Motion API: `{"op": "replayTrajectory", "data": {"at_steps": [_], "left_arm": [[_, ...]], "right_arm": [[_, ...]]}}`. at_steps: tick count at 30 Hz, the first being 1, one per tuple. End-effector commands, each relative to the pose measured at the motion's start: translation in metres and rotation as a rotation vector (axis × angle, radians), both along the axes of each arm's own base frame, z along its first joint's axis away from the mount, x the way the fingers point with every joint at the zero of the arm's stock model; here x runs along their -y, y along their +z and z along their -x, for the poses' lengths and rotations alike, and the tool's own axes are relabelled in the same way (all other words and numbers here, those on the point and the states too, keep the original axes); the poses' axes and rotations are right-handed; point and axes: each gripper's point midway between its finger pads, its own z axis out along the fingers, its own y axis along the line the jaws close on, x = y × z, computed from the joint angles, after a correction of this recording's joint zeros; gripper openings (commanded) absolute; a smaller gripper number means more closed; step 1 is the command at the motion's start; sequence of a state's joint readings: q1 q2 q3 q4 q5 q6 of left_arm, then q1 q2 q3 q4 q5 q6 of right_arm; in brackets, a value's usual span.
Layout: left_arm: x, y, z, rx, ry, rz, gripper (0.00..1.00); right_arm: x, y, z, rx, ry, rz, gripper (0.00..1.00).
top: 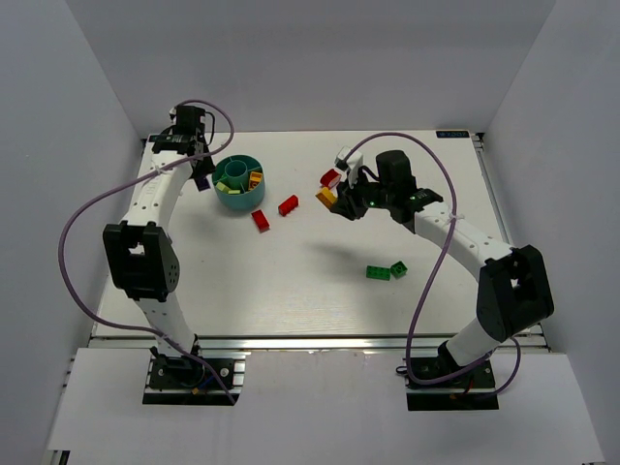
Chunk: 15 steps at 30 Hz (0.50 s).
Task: Sort the legos into containers by color
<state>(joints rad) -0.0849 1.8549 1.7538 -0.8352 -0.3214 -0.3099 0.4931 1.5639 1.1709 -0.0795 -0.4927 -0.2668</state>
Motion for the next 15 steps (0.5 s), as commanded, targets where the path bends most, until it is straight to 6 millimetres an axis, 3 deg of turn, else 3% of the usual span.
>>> {"op": "replayTrajectory", "data": {"at_steps": [1,10,15], "left_arm": [[-0.001,0.042,0.002,0.113,-0.005,0.000,0.00],[0.003,0.048,0.002,0.135,-0.019,0.022,0.00],[0.036,0.071,-0.013,0.267,-0.052,0.220,0.00]], "right_arm": [[-0.005,0.020,-0.006,0.051,0.008,-0.018,0.00],[-0.003,0.018,-0.005,0.052,0.005,-0.013,0.00],[-0.003,0.018,-0.005,0.050,0.004,-0.015,0.00]]}}
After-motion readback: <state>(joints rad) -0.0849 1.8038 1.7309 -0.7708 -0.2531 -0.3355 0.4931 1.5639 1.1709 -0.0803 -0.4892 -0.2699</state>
